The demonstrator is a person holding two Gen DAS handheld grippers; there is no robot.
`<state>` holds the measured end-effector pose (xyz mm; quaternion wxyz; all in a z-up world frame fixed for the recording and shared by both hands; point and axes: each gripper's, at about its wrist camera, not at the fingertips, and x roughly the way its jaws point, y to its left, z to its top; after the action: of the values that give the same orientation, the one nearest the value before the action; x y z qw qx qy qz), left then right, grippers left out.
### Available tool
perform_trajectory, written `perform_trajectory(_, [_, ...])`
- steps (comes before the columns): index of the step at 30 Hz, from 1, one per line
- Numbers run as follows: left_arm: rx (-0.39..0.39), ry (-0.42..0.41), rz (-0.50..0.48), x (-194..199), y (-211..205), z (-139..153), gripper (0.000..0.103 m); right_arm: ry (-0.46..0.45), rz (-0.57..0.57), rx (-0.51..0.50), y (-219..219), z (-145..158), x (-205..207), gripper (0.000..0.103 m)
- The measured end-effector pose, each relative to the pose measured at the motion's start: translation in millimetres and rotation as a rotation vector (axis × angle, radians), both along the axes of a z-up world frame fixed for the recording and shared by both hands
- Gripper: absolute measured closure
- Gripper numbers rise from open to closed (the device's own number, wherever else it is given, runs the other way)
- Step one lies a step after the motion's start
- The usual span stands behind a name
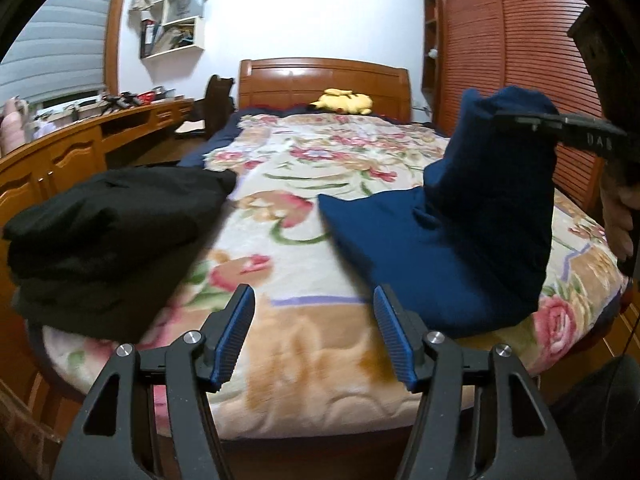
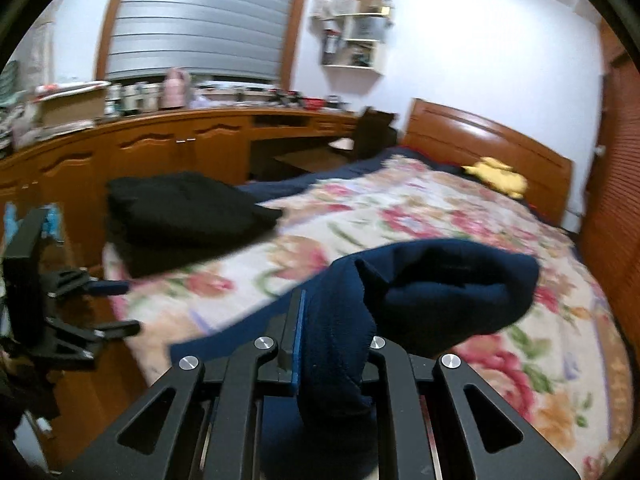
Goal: Fold large clothes
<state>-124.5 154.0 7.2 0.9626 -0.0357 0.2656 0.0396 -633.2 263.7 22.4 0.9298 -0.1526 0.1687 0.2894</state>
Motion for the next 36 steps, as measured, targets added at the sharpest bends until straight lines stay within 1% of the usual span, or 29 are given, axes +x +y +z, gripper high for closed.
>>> perform_trajectory(4, [-0.011,0.017,0.029,-7,17,-8,0.040,0.084,0.039,-0.014,30,-25,24,0.089])
perform_trajectory(6, [-0.012,0.020,0.037,-10,21,-12,0.040,0.136,0.050,0.006,37,-34,40,0.089])
perform_trajectory(10, [-0.017,0.024,0.045,-12,24,-16,0.040,0.228,0.094,0.022,50,-44,62,0.089])
perform_trajectory(12, [-0.020,0.023,0.047,-13,26,-17,0.040,0.286,0.136,0.044,49,-48,68,0.089])
perform_trajectory(13, [-0.022,0.023,0.048,-13,26,-17,0.040,0.302,0.146,0.037,53,-50,69,0.089])
perform_trajectory(14, [-0.022,0.023,0.046,-13,25,-18,0.040,0.293,0.143,0.020,54,-51,70,0.088])
perform_trajectory(15, [-0.022,0.024,0.045,-13,25,-18,0.040,0.278,0.142,0.006,56,-50,70,0.083])
perform_trajectory(16, [-0.021,0.025,0.044,-12,24,-18,0.040,0.263,0.148,0.003,56,-48,68,0.080])
perform_trajectory(17, [-0.021,0.025,0.041,-12,23,-17,0.040,0.248,0.149,0.011,52,-42,63,0.072])
perform_trajectory(18, [-0.022,0.022,0.037,-12,22,-16,0.040,0.226,0.137,0.022,47,-36,62,0.062])
perform_trajectory(20, [-0.023,0.012,0.024,-11,18,-12,0.040,0.175,0.110,0.043,30,-26,55,0.053])
perform_trajectory(22, [-0.022,0.002,0.009,-10,11,-7,0.040,0.122,0.077,0.051,12,-16,53,0.053])
perform_trajectory(24, [-0.024,-0.010,-0.011,-7,4,-1,0.040,0.085,0.021,0.038,-7,-12,58,0.053])
perform_trajectory(27, [-0.032,-0.027,-0.050,-1,-9,9,0.040,0.092,-0.045,0.017,-34,-21,72,0.054])
perform_trajectory(28, [-0.032,-0.033,-0.065,1,-14,12,0.040,0.108,-0.061,0.015,-43,-28,77,0.058])
perform_trajectory(29, [-0.032,-0.037,-0.076,4,-18,14,0.040,0.129,-0.072,0.013,-49,-35,82,0.068])
perform_trajectory(30, [-0.033,-0.039,-0.089,7,-23,16,0.040,0.148,-0.080,0.014,-50,-42,88,0.072])
perform_trajectory(33, [-0.034,-0.035,-0.123,21,-39,20,0.040,0.204,-0.088,0.011,-50,-63,95,0.074])
perform_trajectory(34, [-0.034,-0.032,-0.131,25,-42,20,0.040,0.229,-0.080,0.011,-51,-69,98,0.074])
perform_trajectory(36, [-0.038,-0.013,-0.145,35,-49,18,0.040,0.280,-0.051,0.017,-50,-84,101,0.078])
